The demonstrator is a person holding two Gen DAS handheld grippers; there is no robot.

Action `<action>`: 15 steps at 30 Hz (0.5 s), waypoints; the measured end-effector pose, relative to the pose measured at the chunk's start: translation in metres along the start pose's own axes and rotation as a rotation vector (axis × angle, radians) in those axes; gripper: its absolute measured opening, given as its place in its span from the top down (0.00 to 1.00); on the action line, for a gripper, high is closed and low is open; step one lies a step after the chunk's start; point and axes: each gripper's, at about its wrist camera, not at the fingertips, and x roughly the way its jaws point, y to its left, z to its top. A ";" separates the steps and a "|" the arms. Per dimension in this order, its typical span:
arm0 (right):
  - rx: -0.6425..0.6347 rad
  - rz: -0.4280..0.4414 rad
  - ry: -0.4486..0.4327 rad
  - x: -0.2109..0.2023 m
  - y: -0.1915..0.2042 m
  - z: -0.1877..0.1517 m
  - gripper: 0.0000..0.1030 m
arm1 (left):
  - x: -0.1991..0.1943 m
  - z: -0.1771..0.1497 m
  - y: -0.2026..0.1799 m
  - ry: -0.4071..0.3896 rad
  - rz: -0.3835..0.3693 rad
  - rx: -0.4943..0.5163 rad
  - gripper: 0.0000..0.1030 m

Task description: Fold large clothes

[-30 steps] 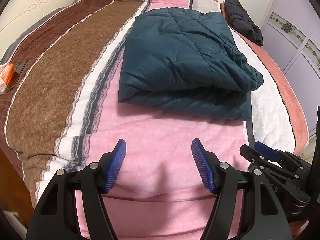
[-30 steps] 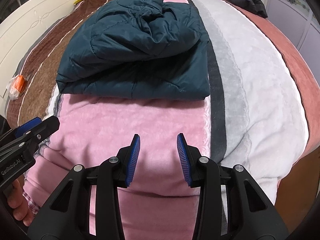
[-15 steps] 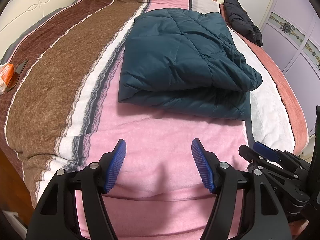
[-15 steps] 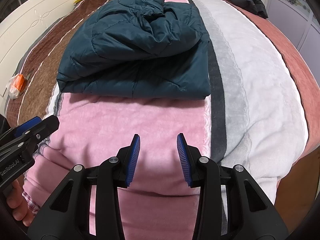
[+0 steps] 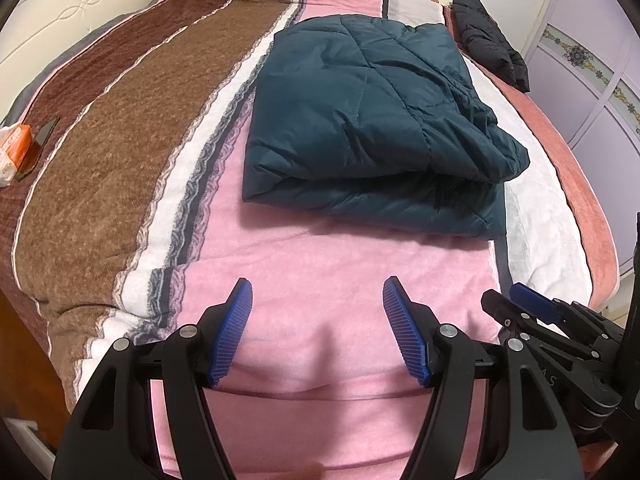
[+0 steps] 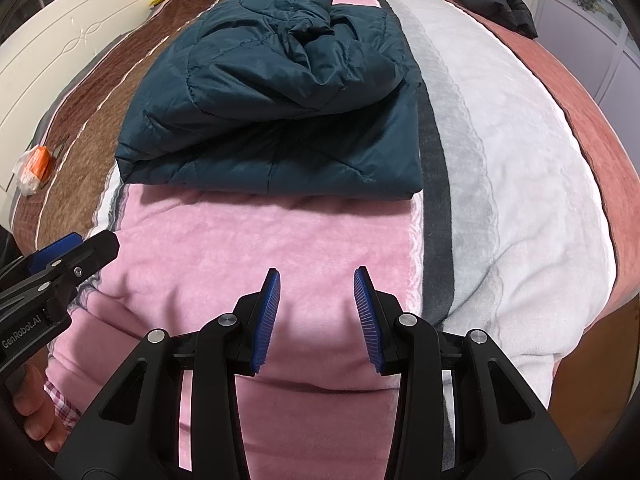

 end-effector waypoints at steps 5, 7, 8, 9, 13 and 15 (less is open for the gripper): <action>0.001 0.000 0.000 0.000 0.000 0.000 0.62 | -0.001 0.000 -0.001 -0.002 0.005 0.002 0.37; 0.001 0.000 0.000 0.000 0.000 0.000 0.62 | -0.001 0.000 -0.001 -0.003 0.007 0.005 0.37; 0.001 -0.001 0.000 0.000 0.001 0.000 0.62 | -0.001 0.000 -0.001 -0.002 0.008 0.005 0.37; 0.001 -0.001 0.000 0.000 0.001 0.000 0.62 | -0.001 -0.001 -0.002 -0.002 0.008 0.004 0.37; 0.003 -0.001 0.001 0.000 0.001 0.000 0.62 | -0.001 -0.001 -0.002 -0.003 0.010 0.004 0.38; 0.003 -0.001 0.000 0.000 0.001 0.000 0.62 | -0.001 -0.001 -0.002 -0.003 0.010 0.004 0.38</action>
